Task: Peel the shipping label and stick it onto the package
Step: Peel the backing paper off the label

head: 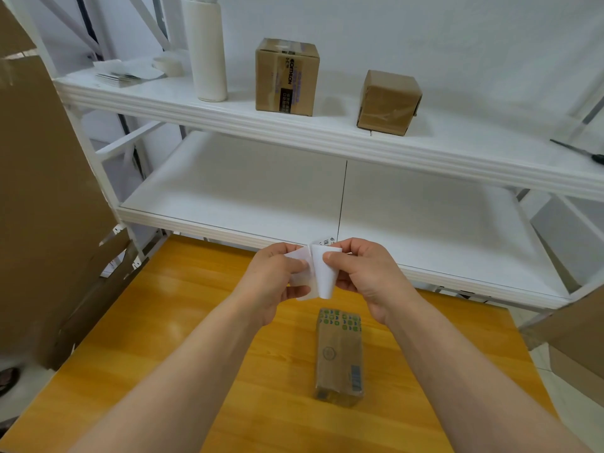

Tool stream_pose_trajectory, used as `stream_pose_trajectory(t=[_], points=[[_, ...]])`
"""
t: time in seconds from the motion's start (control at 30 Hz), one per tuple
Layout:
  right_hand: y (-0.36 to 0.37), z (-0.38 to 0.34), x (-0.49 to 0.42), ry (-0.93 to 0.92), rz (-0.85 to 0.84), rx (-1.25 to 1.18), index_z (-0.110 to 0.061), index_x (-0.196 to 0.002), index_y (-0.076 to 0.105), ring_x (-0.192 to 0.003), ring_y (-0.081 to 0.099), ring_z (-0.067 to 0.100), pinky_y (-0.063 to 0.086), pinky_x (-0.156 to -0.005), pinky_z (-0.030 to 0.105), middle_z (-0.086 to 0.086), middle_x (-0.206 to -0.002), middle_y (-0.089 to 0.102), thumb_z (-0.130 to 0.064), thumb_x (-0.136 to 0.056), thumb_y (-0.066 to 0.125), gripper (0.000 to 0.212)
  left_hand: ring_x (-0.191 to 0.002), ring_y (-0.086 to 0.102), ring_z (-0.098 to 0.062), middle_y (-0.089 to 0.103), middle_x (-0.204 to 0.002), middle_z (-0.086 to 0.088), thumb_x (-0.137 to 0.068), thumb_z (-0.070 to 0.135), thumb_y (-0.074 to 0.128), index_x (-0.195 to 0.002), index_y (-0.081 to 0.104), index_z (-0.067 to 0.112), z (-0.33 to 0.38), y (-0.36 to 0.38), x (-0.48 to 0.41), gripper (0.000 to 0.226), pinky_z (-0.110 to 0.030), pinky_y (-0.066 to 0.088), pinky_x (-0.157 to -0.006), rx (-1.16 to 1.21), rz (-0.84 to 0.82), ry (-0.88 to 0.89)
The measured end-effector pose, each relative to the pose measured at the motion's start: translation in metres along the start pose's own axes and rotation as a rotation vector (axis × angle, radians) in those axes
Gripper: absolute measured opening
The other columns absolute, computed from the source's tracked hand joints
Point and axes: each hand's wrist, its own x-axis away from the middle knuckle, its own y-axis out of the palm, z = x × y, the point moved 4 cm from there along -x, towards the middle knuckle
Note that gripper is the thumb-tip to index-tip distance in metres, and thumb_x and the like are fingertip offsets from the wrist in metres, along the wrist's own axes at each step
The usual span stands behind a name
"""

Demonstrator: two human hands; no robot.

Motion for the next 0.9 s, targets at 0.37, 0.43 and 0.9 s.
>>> stream_pose_trajectory(t=[0.37,0.43,0.9], points=[[-0.0017,0.0029,-0.0007,0.004,-0.022,0.005,-0.012,-0.099,0.068,-0.091,0.071,0.026,0.059,-0.081,0.036,0.011,-0.101,0.072,-0.012,-0.088,0.068,0.012,-0.088,0.063,-0.025,0.068,-0.104,-0.011,-0.095,0.013,0.06,-0.102,0.066,0.01,-0.0032,0.0016,-0.0012,0.009,-0.026,0.053,-0.056,-0.016,0.013,-0.007],[-0.0025,0.0039,-0.0012,0.01,-0.02,-0.003,-0.013,-0.1,0.068,-0.088,0.071,0.025,0.059,-0.08,0.036,0.01,-0.099,0.073,-0.014,-0.089,0.068,0.011,-0.087,0.063,-0.024,0.068,-0.103,-0.01,-0.095,0.015,0.06,-0.101,0.065,0.011,-0.0031,0.0016,-0.0012,0.009,-0.026,0.053,-0.055,-0.034,0.022,-0.003],[-0.006,0.0085,-0.0032,0.023,-0.021,-0.055,-0.018,-0.104,0.066,-0.078,0.069,0.022,0.058,-0.084,0.042,0.008,-0.095,0.075,-0.025,-0.089,0.069,0.017,-0.094,0.066,-0.028,0.065,-0.113,-0.013,-0.093,0.018,0.065,-0.116,0.06,0.011,-0.0009,0.0011,-0.0012,0.024,-0.025,0.054,-0.052,-0.004,0.054,-0.006]])
